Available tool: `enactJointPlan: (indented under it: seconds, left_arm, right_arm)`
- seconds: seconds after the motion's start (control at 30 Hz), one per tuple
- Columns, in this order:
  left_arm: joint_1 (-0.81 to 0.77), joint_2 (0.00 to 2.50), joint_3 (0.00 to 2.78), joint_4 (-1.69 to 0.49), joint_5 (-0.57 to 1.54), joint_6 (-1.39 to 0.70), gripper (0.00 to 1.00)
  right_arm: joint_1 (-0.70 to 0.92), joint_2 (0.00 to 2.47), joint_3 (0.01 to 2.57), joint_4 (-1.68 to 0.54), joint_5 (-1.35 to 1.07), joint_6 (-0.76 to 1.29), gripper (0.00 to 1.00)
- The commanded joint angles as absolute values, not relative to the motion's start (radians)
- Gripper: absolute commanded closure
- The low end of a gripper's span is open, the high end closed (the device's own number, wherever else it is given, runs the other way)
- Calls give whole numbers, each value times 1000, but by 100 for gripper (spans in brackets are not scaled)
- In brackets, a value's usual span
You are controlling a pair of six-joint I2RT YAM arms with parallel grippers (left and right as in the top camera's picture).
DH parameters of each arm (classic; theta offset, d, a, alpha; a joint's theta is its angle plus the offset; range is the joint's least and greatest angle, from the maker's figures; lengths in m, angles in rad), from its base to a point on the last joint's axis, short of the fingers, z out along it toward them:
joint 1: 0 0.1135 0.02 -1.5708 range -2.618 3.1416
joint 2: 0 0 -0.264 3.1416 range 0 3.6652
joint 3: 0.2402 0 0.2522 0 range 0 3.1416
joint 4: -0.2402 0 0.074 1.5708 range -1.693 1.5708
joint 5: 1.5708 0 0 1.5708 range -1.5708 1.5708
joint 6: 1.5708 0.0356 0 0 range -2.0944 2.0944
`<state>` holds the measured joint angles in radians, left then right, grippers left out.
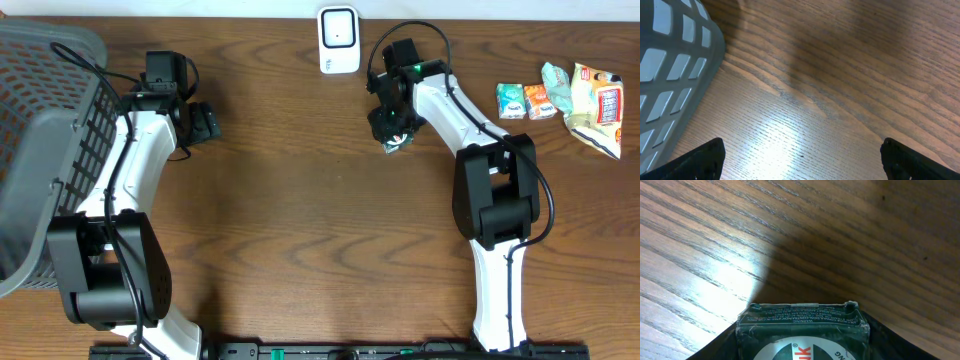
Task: Scan the item barcode
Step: 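Lift the Zam-Buk tin with the right gripper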
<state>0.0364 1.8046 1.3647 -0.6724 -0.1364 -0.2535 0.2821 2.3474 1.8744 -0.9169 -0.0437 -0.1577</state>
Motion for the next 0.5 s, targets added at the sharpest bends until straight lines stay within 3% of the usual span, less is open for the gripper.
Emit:
enactJointPlan:
  seconds: [0.0,0.23,0.47]
  left_arm:
    - [36,1805,1359,-673,-142,-240,3]
    - [36,1805,1359,-673,-142,-240,2]
    - [36,1805,1359,-673,-142,-240,2]
  right_arm:
    - [290,2362,1843,-933,-21,-135,40]
    - [302,2361,1859,-949,-41,-79,41]
    - [301,2361,1956,-1053,-315,-75,42]
